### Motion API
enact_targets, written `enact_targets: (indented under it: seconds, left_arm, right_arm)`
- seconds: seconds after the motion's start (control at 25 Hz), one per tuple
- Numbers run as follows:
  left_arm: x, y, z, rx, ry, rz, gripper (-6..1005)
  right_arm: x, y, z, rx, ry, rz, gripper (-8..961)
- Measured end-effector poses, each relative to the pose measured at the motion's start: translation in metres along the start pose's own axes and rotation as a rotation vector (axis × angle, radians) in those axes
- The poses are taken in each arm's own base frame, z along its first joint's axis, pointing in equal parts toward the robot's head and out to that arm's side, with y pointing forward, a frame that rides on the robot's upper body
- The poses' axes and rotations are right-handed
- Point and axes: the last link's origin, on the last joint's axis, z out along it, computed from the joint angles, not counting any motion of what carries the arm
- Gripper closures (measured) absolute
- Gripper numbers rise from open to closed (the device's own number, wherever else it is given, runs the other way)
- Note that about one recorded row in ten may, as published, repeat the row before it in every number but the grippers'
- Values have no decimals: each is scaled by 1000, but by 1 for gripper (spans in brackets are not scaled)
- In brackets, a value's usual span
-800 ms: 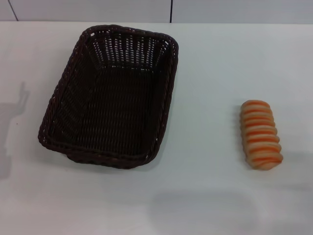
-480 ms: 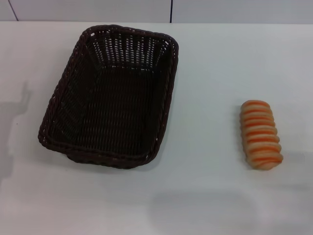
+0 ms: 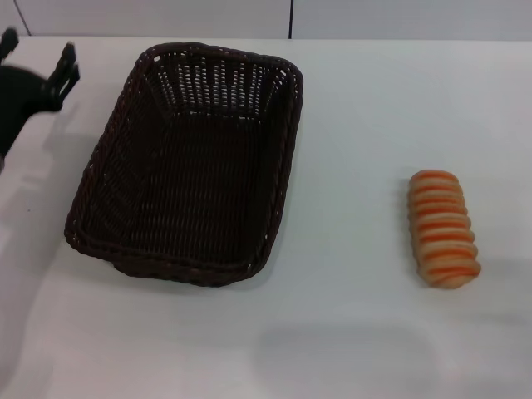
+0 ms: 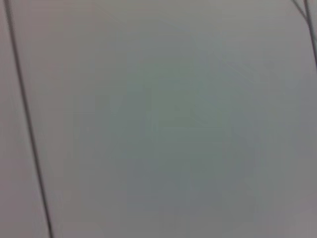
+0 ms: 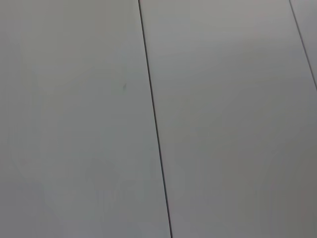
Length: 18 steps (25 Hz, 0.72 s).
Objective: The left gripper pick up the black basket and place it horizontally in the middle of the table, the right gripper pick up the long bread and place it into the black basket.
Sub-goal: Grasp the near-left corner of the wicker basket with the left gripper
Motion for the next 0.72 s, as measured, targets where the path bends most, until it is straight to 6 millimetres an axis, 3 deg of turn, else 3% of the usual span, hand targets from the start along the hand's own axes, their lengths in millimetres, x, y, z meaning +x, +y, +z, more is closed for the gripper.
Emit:
enact_targets:
  seconds: [0.2, 0.24, 0.28, 0.32, 0.36, 0.44, 0.52, 0.72]
  left_arm:
    - [8, 2, 3, -5, -7, 15, 247]
    - [30, 5, 11, -23, -32, 26, 247]
    - [30, 5, 11, -23, -32, 26, 247]
    - [67, 14, 23, -82, -172, 42, 247]
    - [80, 19, 26, -101, -224, 61, 247]
    - [80, 19, 26, -101, -224, 61, 247]
    - [105, 37, 25, -150, -356, 137, 248]
    - [115, 47, 21, -216, -501, 152, 248]
  right_arm:
    - [0, -1, -1, 1, 1, 0, 107]
    - [0, -1, -1, 1, 1, 0, 107]
    - [0, -1, -1, 1, 1, 0, 107]
    - [0, -1, 0, 0, 1, 0, 106]
    - [0, -1, 0, 0, 1, 0, 106]
    - [1, -1, 0, 0, 3, -1, 106]
    - [2, -1, 0, -1, 9, -2, 106]
    - [4, -1, 1, -2, 24, -4, 106]
